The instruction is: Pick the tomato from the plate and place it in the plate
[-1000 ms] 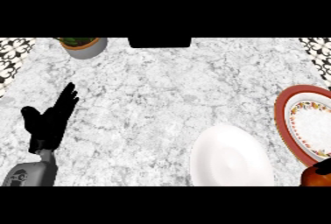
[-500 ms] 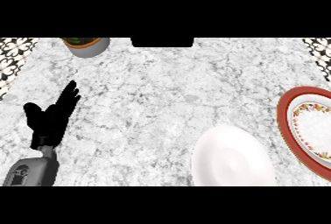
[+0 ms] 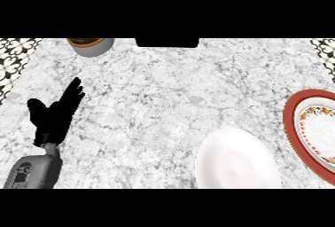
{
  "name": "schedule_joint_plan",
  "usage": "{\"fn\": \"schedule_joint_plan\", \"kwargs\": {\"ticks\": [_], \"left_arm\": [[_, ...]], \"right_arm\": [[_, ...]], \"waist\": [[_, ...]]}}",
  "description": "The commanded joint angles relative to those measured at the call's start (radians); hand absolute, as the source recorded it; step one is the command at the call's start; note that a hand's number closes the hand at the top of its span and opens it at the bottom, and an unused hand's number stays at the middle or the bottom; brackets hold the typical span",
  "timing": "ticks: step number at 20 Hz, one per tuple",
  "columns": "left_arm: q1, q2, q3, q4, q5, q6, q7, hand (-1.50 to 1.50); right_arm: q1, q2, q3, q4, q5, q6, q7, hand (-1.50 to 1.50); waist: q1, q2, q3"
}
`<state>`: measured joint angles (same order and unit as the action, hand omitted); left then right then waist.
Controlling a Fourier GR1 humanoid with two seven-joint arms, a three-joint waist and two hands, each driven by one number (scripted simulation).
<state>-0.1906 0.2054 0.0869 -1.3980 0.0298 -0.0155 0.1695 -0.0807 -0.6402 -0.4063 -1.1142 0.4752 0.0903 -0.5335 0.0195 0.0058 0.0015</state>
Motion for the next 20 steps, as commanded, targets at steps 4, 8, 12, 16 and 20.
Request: {"fn": "schedule_joint_plan", "kwargs": {"ticks": [4, 8, 12, 16, 20], "left_arm": [[-0.012, 0.021, 0.02, -0.019, 0.015, -0.022, 0.021, 0.0], [-0.005, -0.018, -0.008, -0.014, -0.021, 0.021, 0.037, 0.0], [-0.01, 0.002, 0.021, 0.021, -0.011, 0.009, -0.003, 0.0], [0.017, -0.037, -0.003, 0.026, -0.042, 0.043, -0.035, 0.0], [0.022, -0.003, 0.012, 0.01, -0.028, 0.014, -0.017, 0.0]], "right_arm": [[-0.168, -0.071, 0.073, 0.356, 0.064, 0.084, -0.185, -1.5], [-0.217, -0.095, -0.02, 0.436, -0.021, 0.069, -0.353, -1.5], [-0.219, -0.043, -0.063, 0.389, -0.141, 0.171, -0.497, -1.5], [-0.23, -0.063, -0.079, 0.32, -0.26, 0.369, -0.421, -1.5], [-0.191, -0.087, -0.114, 0.362, -0.385, 0.518, -0.257, -1.5]], "waist": [[0.0, -0.001, 0.0], [-0.011, -0.003, 0.0], [-0.025, -0.006, 0.0], [-0.035, -0.011, -0.003], [-0.038, -0.011, -0.003]]}}
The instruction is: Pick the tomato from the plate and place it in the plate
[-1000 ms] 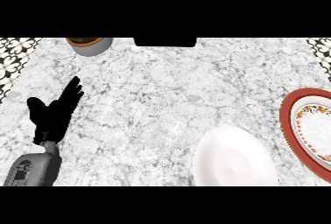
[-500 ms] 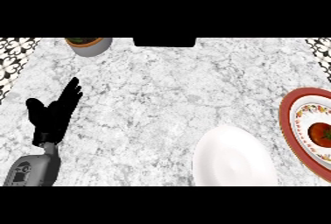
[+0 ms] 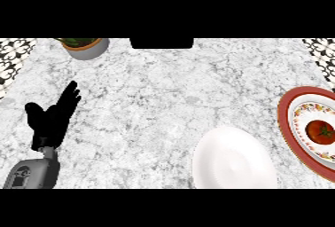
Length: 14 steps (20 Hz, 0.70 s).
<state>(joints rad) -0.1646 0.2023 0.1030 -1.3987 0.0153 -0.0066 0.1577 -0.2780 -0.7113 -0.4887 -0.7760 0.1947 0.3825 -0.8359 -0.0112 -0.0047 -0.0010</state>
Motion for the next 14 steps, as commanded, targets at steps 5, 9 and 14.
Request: {"fn": "schedule_joint_plan", "kwargs": {"ticks": [5, 9, 14], "left_arm": [[0.014, -0.01, -0.007, -0.013, -0.006, 0.006, 0.007, 0.0], [-0.039, 0.005, 0.011, 0.013, 0.007, -0.005, 0.025, 0.0], [0.036, -0.012, -0.014, -0.05, 0.003, -0.014, 0.006, 0.0]], "right_arm": [[0.036, -0.091, -0.028, 0.067, -0.209, 0.427, 0.152, -1.5], [0.012, -0.131, -0.019, 0.116, -0.24, 0.465, 0.122, -1.5], [0.087, -0.175, -0.012, 0.167, -0.235, 0.46, 0.003, -1.5]], "waist": [[-0.001, 0.001, 0.001], [0.011, 0.008, 0.003], [0.019, 0.008, 0.005]]}}
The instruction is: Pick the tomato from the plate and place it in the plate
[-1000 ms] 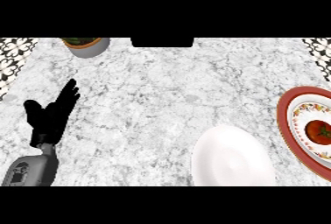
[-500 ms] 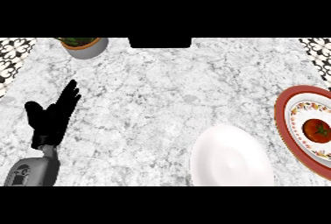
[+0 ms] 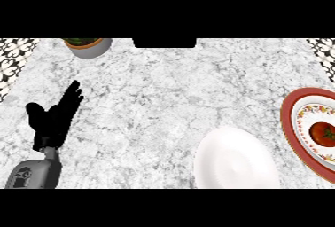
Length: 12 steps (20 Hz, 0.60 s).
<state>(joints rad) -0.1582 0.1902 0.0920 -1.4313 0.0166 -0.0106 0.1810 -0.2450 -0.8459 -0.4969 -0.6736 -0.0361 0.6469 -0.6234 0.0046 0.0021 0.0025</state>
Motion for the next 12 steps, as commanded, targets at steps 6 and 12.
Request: {"fn": "schedule_joint_plan", "kwargs": {"ticks": [6, 12], "left_arm": [[0.0, -0.001, -0.001, -0.01, -0.009, 0.002, -0.016, 0.0], [-0.027, -0.003, 0.007, 0.03, -0.01, 0.005, -0.012, 0.0]], "right_arm": [[0.029, -0.058, 0.019, 0.127, -0.012, 0.154, -0.244, -1.5], [0.019, -0.109, 0.047, 0.159, -0.011, 0.145, -0.257, -1.5]], "waist": [[0.01, 0.007, 0.004], [0.005, 0.009, 0.004]]}}
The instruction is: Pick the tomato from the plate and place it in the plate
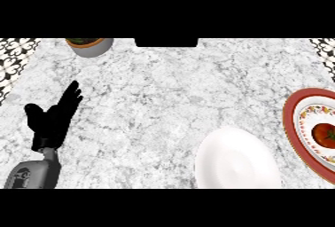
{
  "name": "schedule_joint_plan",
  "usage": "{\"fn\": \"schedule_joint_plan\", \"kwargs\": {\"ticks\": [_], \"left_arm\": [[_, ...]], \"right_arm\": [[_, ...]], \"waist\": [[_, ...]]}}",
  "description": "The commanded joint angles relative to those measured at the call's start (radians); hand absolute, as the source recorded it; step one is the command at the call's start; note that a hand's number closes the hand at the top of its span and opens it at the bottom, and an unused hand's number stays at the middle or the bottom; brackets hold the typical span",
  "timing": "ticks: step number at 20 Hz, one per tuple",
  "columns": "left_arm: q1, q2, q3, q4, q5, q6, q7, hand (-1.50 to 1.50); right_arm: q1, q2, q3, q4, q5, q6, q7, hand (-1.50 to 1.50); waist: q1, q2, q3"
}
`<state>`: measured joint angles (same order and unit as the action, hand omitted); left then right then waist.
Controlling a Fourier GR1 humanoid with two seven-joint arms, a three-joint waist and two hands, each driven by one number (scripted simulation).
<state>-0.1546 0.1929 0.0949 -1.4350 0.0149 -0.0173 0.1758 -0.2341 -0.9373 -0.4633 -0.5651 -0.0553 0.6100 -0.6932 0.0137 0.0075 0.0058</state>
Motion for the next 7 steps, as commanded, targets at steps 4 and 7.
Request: {"fn": "schedule_joint_plan", "kwargs": {"ticks": [4, 7], "left_arm": [[-0.026, -0.009, -0.011, 0.016, -0.019, 0.013, 0.0, 0.0], [-0.003, 0.01, 0.007, 0.023, 0.002, -0.015, -0.012, 0.0]], "right_arm": [[-0.009, -0.061, 0.032, 0.084, 0.013, 0.182, -0.179, -1.5], [0.007, -0.067, 0.05, 0.102, 0.026, 0.155, -0.212, -1.5]], "waist": [[0.004, 0.003, 0.002], [0.008, 0.002, 0.002]]}}
